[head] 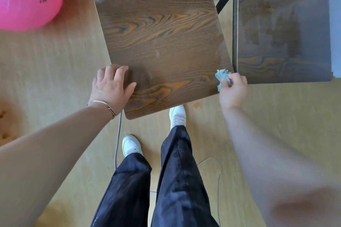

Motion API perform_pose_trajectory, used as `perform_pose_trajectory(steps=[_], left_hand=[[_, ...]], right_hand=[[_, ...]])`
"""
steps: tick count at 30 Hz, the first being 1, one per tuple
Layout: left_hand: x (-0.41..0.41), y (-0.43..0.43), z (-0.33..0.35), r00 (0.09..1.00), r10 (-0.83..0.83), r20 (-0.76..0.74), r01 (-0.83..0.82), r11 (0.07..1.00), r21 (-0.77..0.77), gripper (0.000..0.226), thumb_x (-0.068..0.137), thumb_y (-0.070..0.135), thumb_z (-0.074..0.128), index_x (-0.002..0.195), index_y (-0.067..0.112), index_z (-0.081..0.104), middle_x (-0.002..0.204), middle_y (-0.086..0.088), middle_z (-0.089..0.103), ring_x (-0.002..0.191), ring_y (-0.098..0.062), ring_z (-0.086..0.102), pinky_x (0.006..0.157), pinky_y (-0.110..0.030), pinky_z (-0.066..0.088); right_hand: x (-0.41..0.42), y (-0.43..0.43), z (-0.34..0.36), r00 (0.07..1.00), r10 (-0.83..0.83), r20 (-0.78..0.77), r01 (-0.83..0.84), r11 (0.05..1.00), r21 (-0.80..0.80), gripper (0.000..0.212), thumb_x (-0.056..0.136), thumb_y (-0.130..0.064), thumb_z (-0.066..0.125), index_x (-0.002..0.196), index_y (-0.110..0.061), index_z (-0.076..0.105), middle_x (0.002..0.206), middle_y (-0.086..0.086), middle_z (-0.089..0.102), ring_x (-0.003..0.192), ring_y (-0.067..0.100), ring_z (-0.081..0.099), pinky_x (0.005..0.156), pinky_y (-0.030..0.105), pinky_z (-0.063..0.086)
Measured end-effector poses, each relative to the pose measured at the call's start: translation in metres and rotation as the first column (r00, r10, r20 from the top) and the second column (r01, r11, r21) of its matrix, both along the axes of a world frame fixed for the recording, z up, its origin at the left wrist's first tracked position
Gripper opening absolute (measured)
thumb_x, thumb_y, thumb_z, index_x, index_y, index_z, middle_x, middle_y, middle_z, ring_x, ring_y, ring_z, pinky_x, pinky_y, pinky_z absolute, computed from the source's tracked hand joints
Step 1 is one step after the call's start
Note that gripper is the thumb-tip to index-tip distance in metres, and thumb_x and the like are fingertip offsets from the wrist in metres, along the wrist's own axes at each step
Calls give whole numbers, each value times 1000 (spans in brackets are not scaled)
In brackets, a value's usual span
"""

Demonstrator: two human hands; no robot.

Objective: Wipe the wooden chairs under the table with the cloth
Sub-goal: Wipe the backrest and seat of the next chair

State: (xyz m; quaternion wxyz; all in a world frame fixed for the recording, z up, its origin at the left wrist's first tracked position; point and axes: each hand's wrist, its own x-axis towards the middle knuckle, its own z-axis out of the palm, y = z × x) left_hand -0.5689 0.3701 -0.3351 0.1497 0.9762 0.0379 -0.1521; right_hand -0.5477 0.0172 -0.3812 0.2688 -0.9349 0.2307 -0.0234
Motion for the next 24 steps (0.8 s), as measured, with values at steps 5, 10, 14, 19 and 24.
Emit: perform_pose_trajectory(steps=[5, 10, 14, 19, 24], left_hand=[[-15, 10, 0, 999, 27, -21, -27, 1000, -4, 55, 91, 49, 49, 137, 19, 42, 133, -10, 44, 118, -37, 37, 98, -51, 37], [-24, 14, 4, 1000, 15, 3, -15, 1000, -14, 54, 92, 47, 49, 137, 18, 43, 132, -11, 44, 117, -37, 38, 97, -51, 38], [-26, 20, 6, 999, 26, 19, -26, 1000, -12, 53, 92, 45, 51, 136, 17, 44, 130, -12, 45, 115, -39, 39, 96, -52, 39], [-17, 28, 13, 996, 76, 38, -75, 997, -25, 52, 92, 45, 49, 137, 17, 43, 132, -11, 45, 116, -38, 38, 99, -50, 36], [-11, 39, 9, 989, 141, 40, -140, 990, -26, 53, 93, 46, 47, 138, 18, 42, 133, -10, 44, 116, -36, 37, 98, -47, 35]], right_hand=[[-23, 72, 6, 997, 77, 18, -78, 994, 78, 6, 81, -6, 64, 87, -6, 65, 97, 12, 57, 82, 30, 56, 69, 30, 39], [-67, 176, 9, 951, 304, 61, -310, 931, 193, 14, 79, -3, 63, 92, -8, 67, 98, 9, 58, 84, 27, 59, 70, 33, 47], [-86, 219, 13, 926, 373, 56, -373, 884, 281, 13, 87, -6, 62, 99, -7, 67, 101, 5, 57, 87, 24, 60, 70, 30, 50], [-43, 169, 29, 951, 291, 102, -308, 911, 273, 9, 81, -5, 68, 90, -7, 68, 92, 8, 57, 81, 22, 56, 73, 28, 42], [40, 113, 24, 996, 89, -20, -85, 986, 141, 9, 91, -14, 63, 98, -10, 67, 99, 1, 50, 88, 24, 57, 74, 15, 30]])
